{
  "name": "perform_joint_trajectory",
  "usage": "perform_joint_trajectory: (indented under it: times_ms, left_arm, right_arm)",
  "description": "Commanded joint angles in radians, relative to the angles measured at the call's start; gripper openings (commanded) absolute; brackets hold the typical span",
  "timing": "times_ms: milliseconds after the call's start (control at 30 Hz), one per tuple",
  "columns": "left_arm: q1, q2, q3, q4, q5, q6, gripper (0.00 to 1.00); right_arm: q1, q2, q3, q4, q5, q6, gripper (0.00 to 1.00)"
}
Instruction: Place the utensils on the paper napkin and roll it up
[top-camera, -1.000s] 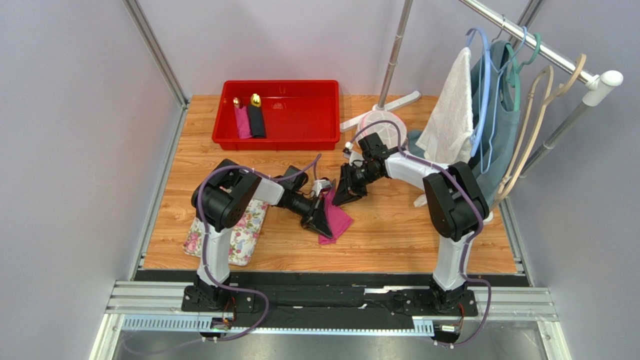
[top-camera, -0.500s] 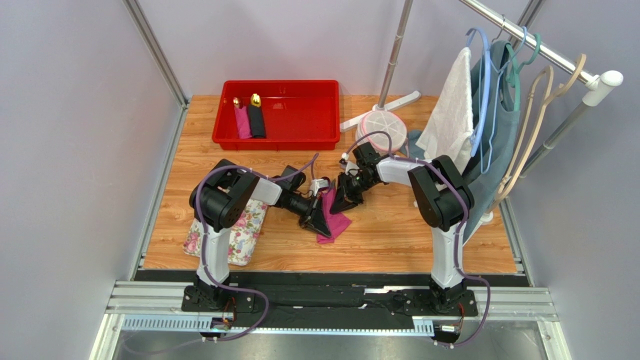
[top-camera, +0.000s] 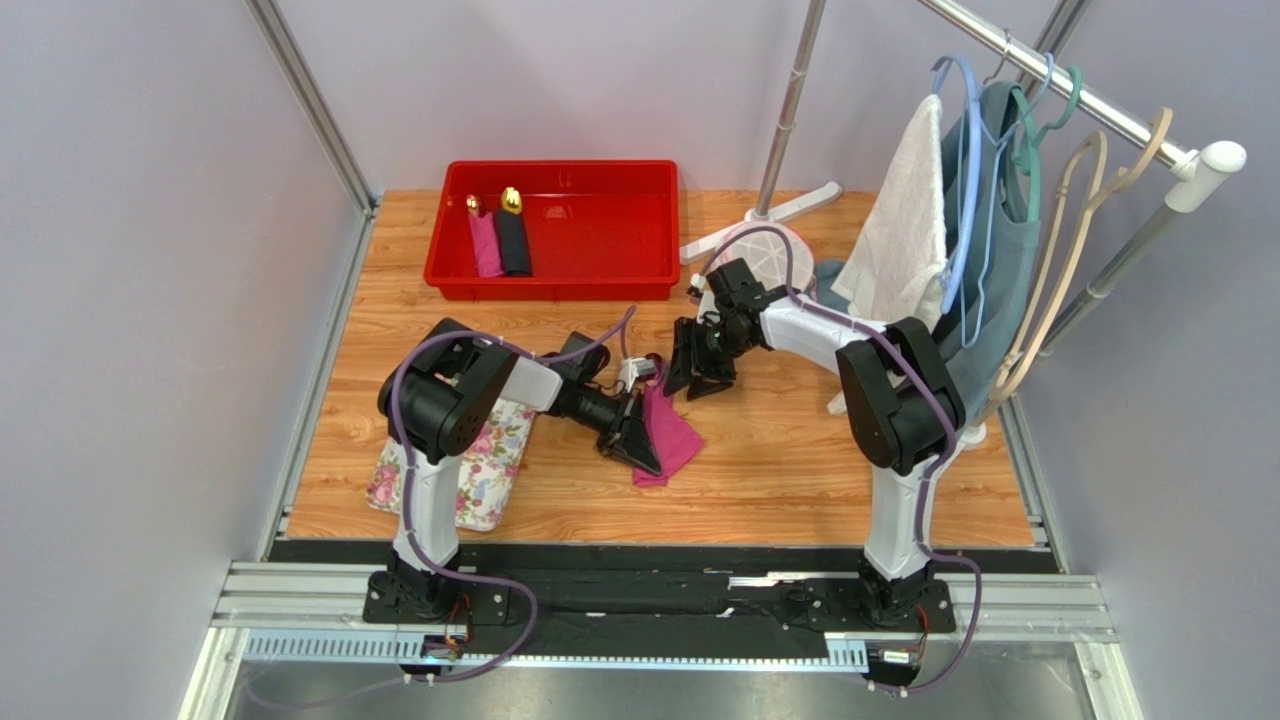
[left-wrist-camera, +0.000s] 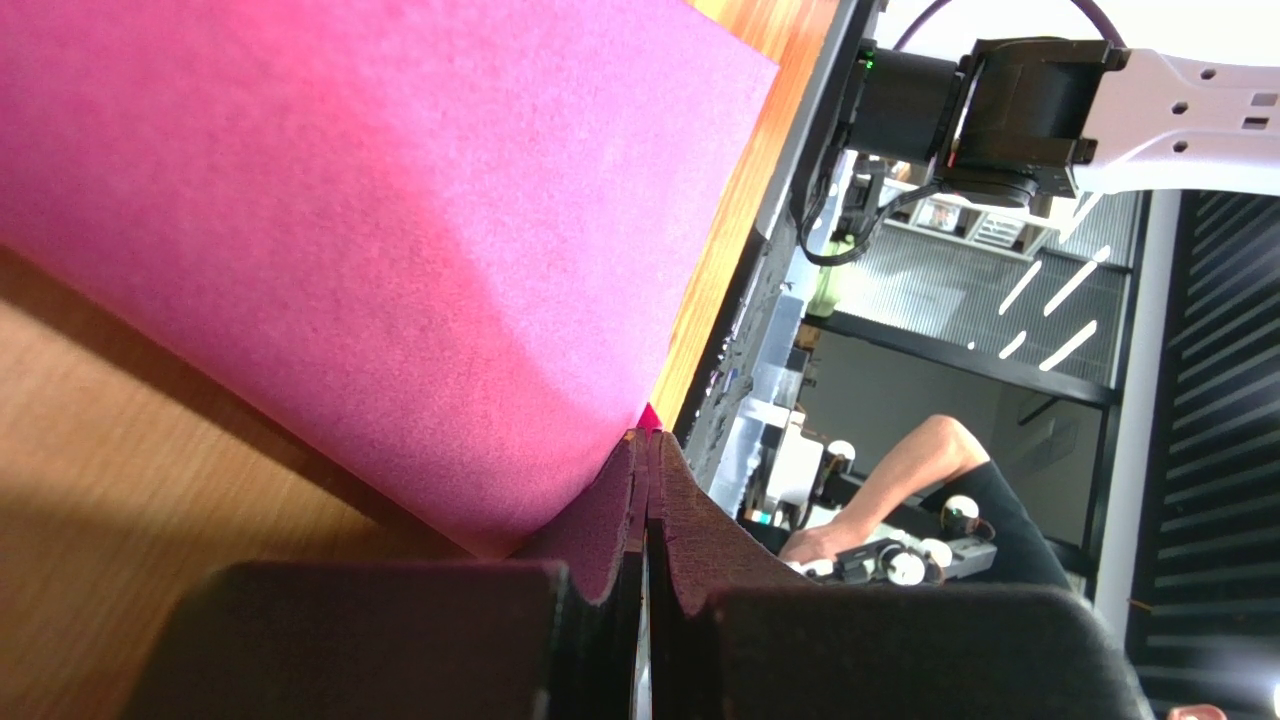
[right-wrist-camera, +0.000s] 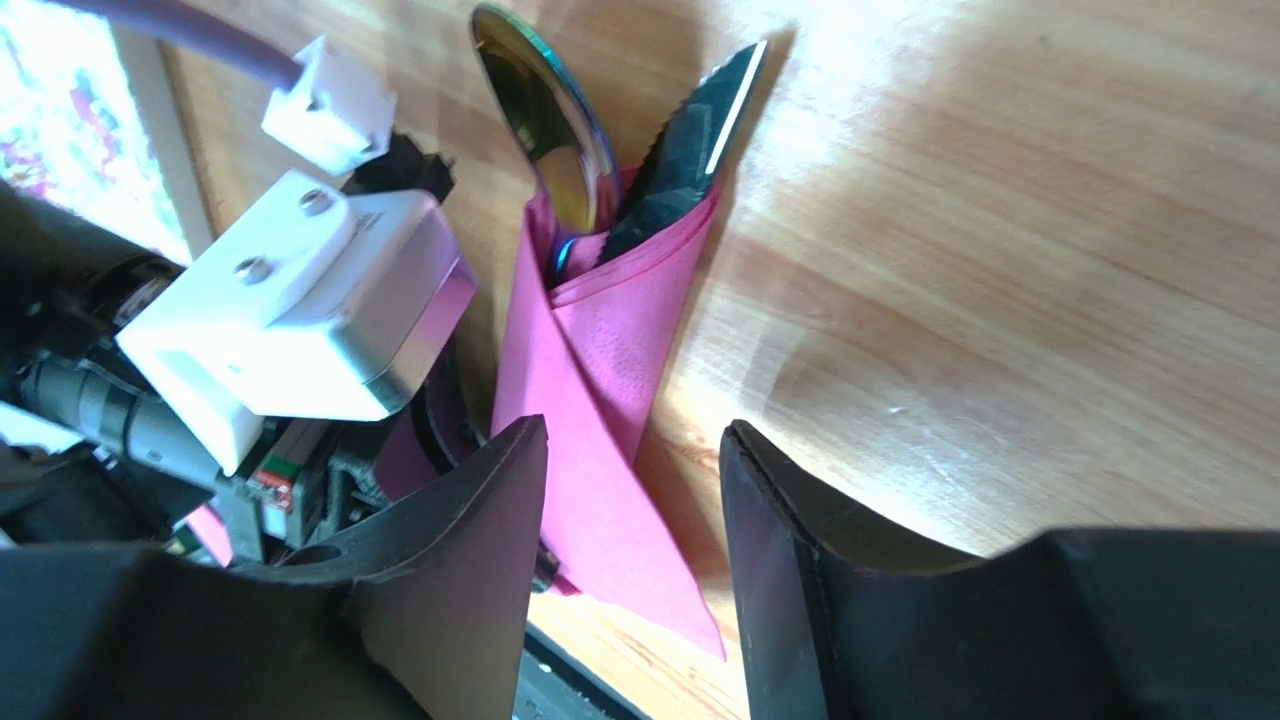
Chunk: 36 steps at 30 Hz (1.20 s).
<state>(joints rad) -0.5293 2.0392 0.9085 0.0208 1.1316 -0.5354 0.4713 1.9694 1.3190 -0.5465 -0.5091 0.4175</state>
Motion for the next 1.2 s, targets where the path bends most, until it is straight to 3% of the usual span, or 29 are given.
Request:
perform_joint_trajectory:
  times_ms: [0, 267, 633, 833, 967, 1167]
  left_arm:
    - [0.015, 0.018, -0.026, 0.041, -0.176, 0.055, 0.0]
    - [0.015, 0.018, -0.025, 0.045, -0.176, 0.051, 0.0]
    - [0.017, 0.021, -0.02, 0.05, -0.174, 0.046, 0.0]
    - [0.023, 0.019, -0.007, 0.045, -0.184, 0.04, 0.0]
    - [0.032, 0.013, 0.006, 0.041, -0.188, 0.037, 0.0]
    - [0.049, -0.068, 0.016, 0.019, -0.197, 0.025, 0.05]
  right_arm:
    - [0.024, -0.021, 0.031, -0.02, 0.063, 0.007, 0.51]
    - [0.062, 0.045, 0.046, -0.016, 0.109, 0.006, 0.52]
    - [0.084, 0.1, 0.04, -0.018, 0.104, 0.023, 0.44]
    - [0.078, 0.131, 0.032, -0.016, 0.073, 0.041, 0.24]
    - [0.072, 0.134, 0.037, -0.015, 0.043, 0.041, 0.0]
    - [0.038, 0.118, 0.043, 0.014, -0.008, 0.035, 0.0]
